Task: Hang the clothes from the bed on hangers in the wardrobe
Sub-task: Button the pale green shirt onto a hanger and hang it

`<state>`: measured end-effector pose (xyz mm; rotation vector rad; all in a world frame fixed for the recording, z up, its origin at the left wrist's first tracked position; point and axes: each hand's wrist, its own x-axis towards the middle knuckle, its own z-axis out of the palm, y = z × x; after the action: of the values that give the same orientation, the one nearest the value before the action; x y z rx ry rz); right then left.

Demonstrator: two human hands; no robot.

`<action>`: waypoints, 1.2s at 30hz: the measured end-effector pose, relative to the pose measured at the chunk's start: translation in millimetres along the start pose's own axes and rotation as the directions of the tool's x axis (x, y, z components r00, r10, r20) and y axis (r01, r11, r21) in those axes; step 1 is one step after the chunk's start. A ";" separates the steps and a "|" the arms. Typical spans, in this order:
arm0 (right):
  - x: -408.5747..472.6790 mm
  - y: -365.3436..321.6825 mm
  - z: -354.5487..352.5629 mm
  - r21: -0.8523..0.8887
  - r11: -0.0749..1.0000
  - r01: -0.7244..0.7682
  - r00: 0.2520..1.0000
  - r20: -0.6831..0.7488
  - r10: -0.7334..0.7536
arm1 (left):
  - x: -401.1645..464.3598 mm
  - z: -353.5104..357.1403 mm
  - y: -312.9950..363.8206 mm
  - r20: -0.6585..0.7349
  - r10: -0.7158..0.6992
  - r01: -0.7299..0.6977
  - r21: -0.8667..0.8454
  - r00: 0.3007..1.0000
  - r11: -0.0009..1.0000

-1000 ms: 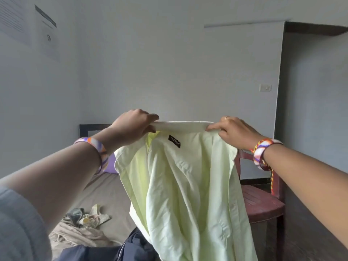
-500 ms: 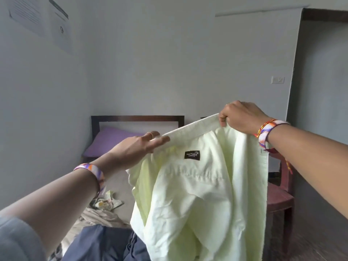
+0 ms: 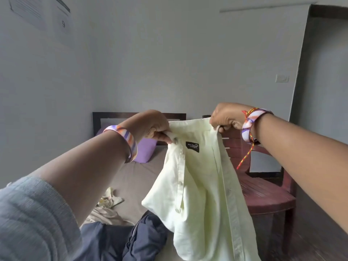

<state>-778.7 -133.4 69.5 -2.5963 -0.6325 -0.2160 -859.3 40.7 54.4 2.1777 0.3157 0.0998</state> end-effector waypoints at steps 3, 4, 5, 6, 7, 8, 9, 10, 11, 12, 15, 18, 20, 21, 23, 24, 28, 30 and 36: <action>-13.0 -19.7 5.8 0.233 0.970 0.065 0.995 0.053 -0.080 | -5.2 7.4 11.4 0.031 0.036 -0.029 -0.201 0.999 0.979; -18.2 -24.1 7.7 0.308 0.947 0.096 0.993 0.041 -0.114 | -7.5 10.8 14.9 0.039 0.044 -0.032 -0.267 0.998 0.963; -22.6 -27.0 10.1 0.362 0.922 0.136 0.988 0.015 -0.151 | -10.1 13.9 18.4 0.046 0.059 -0.041 -0.324 0.997 0.945; -26.2 -28.7 11.5 0.392 0.904 0.173 0.983 -0.010 -0.184 | -13.2 17.3 22.3 0.052 0.075 -0.050 -0.375 0.996 0.926; -27.6 -29.5 12.9 0.406 0.892 0.199 0.978 -0.024 -0.208 | -14.2 20.5 25.3 0.046 0.090 -0.064 -0.404 0.995 0.912; -29.2 -30.7 14.2 0.412 0.886 0.214 0.974 -0.026 -0.223 | -14.5 23.6 27.6 0.022 0.100 -0.082 -0.411 0.995 0.908; -29.9 -30.9 15.4 0.417 0.882 0.217 0.973 -0.022 -0.229 | -15.4 26.9 29.6 -0.010 0.103 -0.099 -0.400 0.995 0.911; -30.8 -30.8 16.8 0.427 0.877 0.220 0.971 -0.012 -0.237 | -17.8 29.8 31.4 -0.033 0.104 -0.109 -0.386 0.994 0.916; -32.1 -30.1 18.2 0.436 0.872 0.223 0.969 -0.002 -0.247 | -19.6 32.6 32.2 -0.051 0.105 -0.116 -0.375 0.993 0.920; -34.1 -28.9 20.1 0.439 0.869 0.228 0.966 0.007 -0.257 | -21.4 35.1 32.6 -0.059 0.103 -0.118 -0.368 0.993 0.922; -41.3 -21.5 26.7 0.464 0.851 0.246 0.955 0.036 -0.295 | -22.5 39.0 31.7 -0.071 0.093 -0.112 -0.337 0.993 0.935; -45.2 -11.9 36.1 0.572 0.780 0.252 0.947 0.020 -0.321 | -18.8 38.7 28.5 -0.075 0.109 -0.127 -0.315 0.991 0.940; -46.3 -7.0 39.3 0.649 0.721 0.242 0.957 -0.036 -0.288 | -16.8 37.1 25.8 -0.033 0.110 -0.114 -0.357 0.993 0.927; -46.8 -5.1 40.2 0.668 0.705 0.238 0.962 -0.060 -0.268 | -15.4 35.4 24.1 -0.017 0.105 -0.104 -0.388 0.994 0.916; -48.2 -1.8 43.7 0.710 0.661 0.243 0.964 -0.098 -0.248 | -11.6 31.1 21.1 -0.007 0.098 -0.090 -0.466 0.995 0.880; -48.5 0.4 45.5 0.743 0.624 0.242 0.965 -0.117 -0.235 | -10.2 28.9 19.9 -0.013 0.095 -0.088 -0.507 0.995 0.858; -54.7 8.7 49.5 0.854 0.480 0.201 0.976 -0.132 -0.175 | -4.8 22.4 12.3 -0.080 0.040 -0.078 -0.556 0.996 0.828; -58.0 6.9 55.3 0.851 0.490 0.190 0.971 -0.090 -0.220 | -6.8 23.5 11.1 -0.084 0.020 -0.064 -0.567 0.996 0.821; -39.3 3.7 75.0 0.346 0.807 0.479 0.820 -0.505 -0.270 | -19.9 29.2 21.6 -0.040 0.039 -0.055 -0.614 0.998 0.787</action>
<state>-808.4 -117.0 -8.2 -1.8488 -0.9110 -0.6702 -868.9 0.4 55.6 1.5277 0.2030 0.2261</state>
